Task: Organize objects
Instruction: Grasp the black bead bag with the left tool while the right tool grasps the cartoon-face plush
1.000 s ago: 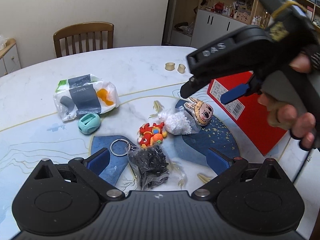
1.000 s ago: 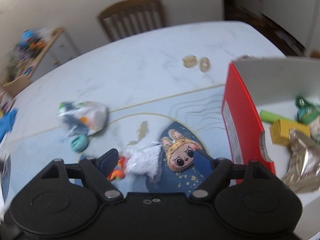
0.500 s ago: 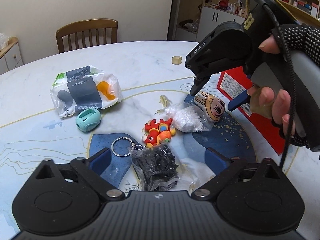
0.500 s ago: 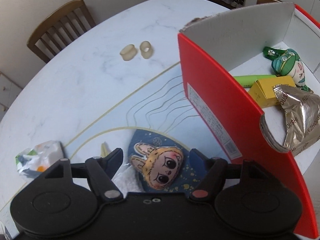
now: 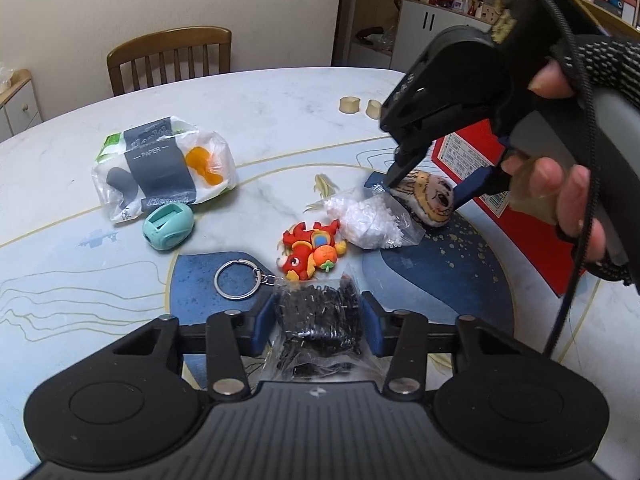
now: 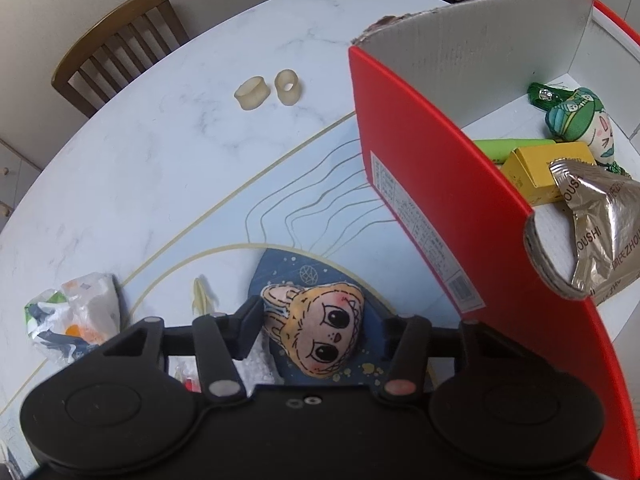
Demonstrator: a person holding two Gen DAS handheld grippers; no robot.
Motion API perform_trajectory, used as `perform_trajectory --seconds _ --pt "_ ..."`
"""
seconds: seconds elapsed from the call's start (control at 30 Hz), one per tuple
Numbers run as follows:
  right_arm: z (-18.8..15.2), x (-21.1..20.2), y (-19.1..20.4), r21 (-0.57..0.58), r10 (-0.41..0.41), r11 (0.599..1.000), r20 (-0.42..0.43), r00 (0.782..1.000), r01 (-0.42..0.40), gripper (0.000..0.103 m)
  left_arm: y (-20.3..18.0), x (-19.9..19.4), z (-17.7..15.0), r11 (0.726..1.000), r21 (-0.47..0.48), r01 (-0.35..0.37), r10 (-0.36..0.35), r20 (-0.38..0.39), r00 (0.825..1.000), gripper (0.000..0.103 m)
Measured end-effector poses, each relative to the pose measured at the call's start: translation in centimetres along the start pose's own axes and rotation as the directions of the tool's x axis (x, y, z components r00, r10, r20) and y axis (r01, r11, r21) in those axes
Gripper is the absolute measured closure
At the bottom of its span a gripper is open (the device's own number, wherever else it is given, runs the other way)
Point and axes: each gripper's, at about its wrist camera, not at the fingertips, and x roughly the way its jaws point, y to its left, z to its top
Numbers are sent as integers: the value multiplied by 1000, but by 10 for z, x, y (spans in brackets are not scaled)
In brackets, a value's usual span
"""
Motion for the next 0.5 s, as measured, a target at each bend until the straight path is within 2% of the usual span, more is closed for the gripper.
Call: perform_trajectory --seconds 0.2,0.5 --pt "-2 -20 -2 -17 51 999 2 999 -51 52 1 -9 4 1000 3 13 -13 -13 1000 66" --pt "-5 -68 -11 -57 149 987 -3 989 -149 52 2 -36 19 997 -44 59 -60 -24 998 66"
